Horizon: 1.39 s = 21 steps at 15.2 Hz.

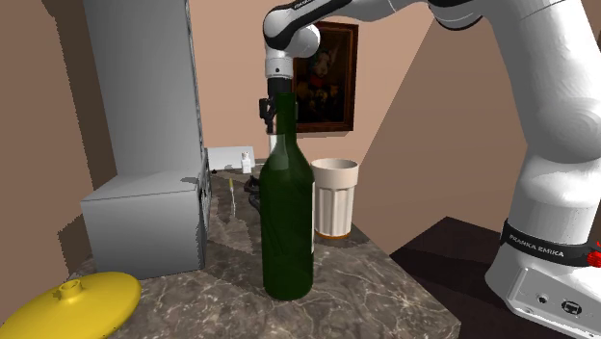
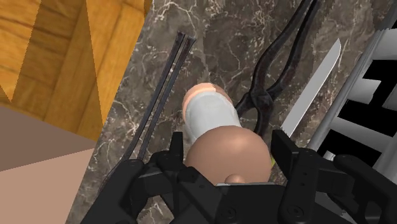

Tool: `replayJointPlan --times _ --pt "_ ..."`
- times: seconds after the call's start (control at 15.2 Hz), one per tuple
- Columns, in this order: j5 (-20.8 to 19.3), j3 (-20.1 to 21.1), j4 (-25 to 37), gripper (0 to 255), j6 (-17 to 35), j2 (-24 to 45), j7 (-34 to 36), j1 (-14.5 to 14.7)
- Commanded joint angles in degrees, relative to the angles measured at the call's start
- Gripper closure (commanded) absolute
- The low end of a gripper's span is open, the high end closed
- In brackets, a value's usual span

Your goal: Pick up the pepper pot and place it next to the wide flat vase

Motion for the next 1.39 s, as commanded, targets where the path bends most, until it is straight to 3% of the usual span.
replayJointPlan --times 0.0,0.92,1.32 --pt "0.0 0.0 1.6 255 -1.6 0.0 0.1 0.1" --pt "-0.1 0.2 12.9 255 -12.4 0.5 0.8 0.5" --pt "0.7 2.3 6.2 255 -11.4 -5.8 6.8 4.1"
